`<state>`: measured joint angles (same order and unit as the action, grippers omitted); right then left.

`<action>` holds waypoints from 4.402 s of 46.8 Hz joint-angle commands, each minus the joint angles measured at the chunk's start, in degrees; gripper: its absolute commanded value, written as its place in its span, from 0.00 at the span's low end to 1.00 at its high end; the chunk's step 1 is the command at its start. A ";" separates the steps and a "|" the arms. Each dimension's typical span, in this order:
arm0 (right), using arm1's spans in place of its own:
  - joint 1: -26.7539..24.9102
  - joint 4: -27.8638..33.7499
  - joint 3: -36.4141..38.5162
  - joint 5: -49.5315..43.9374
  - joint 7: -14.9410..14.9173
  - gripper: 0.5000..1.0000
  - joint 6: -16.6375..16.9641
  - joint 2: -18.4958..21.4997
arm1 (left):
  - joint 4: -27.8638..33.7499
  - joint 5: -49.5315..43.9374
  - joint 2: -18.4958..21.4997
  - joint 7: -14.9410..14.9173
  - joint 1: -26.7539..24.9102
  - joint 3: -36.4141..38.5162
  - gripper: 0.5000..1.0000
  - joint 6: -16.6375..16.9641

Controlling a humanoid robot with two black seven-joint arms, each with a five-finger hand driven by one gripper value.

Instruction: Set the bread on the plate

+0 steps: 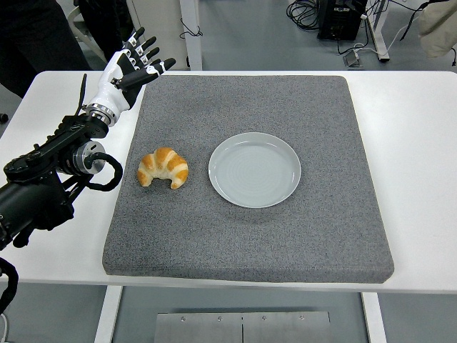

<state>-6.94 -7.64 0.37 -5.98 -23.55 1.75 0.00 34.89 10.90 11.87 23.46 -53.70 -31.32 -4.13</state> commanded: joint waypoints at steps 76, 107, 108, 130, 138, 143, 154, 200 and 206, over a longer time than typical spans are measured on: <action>0.09 0.08 -0.02 0.00 0.00 1.00 -0.08 0.00 | 0.00 0.26 0.00 0.01 -0.01 0.12 0.93 0.00; 0.17 0.00 0.07 0.00 0.00 1.00 -0.08 0.00 | 15.55 1.05 8.96 -3.95 0.08 0.21 0.90 5.26; 0.17 0.00 0.07 0.00 0.00 1.00 0.00 0.00 | 16.60 1.14 9.40 -4.12 0.17 0.21 0.90 6.06; 0.17 0.08 0.07 0.00 0.00 1.00 0.01 0.00 | 37.17 24.16 15.91 -13.17 0.70 9.70 0.87 21.09; 0.17 0.17 0.07 0.00 0.00 1.00 -0.08 0.00 | 40.43 33.13 17.84 -17.31 0.52 11.63 0.87 21.80; 0.17 0.17 0.07 0.00 0.00 1.00 0.01 0.00 | 42.01 36.99 20.12 -18.19 -0.18 13.74 0.87 21.71; 0.26 0.08 0.07 0.00 0.00 1.00 -0.08 0.00 | 48.33 41.31 26.80 -21.96 -2.90 22.17 0.88 21.62; 0.35 0.17 -0.02 0.00 0.00 1.00 -0.08 0.00 | 44.21 47.64 30.50 -19.07 -6.77 33.25 0.89 19.51; 0.35 0.17 -0.02 0.00 0.00 1.00 -0.08 0.00 | 41.84 47.64 28.83 -18.19 -5.81 33.34 0.89 19.60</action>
<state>-6.59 -7.48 0.35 -5.98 -23.55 1.67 0.00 77.70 58.53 41.56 5.03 -60.09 2.08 15.45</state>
